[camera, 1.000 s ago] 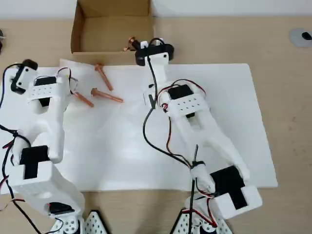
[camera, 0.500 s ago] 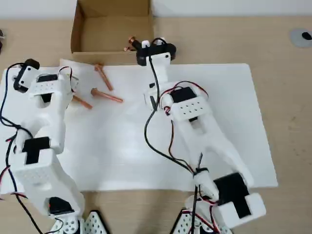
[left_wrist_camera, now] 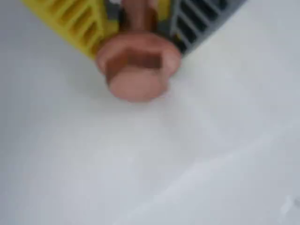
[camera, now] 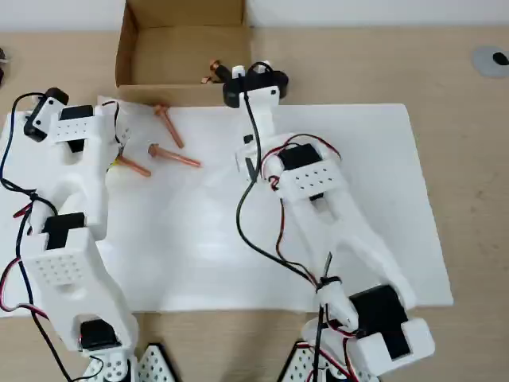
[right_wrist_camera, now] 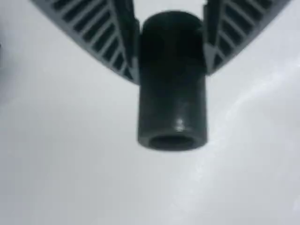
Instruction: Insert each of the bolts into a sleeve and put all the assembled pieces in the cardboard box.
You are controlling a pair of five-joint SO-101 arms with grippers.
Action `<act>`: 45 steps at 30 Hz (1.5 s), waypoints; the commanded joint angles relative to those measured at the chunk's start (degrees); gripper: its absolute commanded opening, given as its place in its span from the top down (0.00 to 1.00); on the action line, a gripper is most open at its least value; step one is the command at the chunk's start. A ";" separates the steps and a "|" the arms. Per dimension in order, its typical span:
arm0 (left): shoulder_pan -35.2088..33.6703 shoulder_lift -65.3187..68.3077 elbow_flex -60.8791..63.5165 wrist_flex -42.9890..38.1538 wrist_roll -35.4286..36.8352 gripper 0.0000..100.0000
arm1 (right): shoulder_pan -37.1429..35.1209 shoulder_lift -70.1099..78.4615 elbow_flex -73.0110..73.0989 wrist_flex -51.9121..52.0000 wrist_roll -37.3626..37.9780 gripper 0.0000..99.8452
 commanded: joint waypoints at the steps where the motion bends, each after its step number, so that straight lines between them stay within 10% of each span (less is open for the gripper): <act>1: 0.44 -0.04 -0.53 2.20 -0.70 0.98 | -0.66 -3.47 -0.13 -1.32 0.53 0.99; 14: 4.48 -11.82 3.25 4.22 -6.33 0.99 | -0.31 -5.41 -0.22 -6.15 12.22 0.99; 25: 10.02 -45.05 34.46 -16.79 -15.38 0.98 | -1.01 -29.67 24.04 -32.88 20.22 0.99; 35: 13.19 -61.14 40.44 -18.11 -25.93 0.98 | -2.42 -36.62 30.37 -35.78 29.54 0.99; 40: 13.45 -63.52 39.65 -19.08 -34.90 0.99 | -5.67 -36.70 37.93 -40.70 29.54 0.99; 45: 13.19 -63.69 39.91 -22.42 -36.92 0.99 | -7.78 -36.44 49.10 -67.78 18.81 0.99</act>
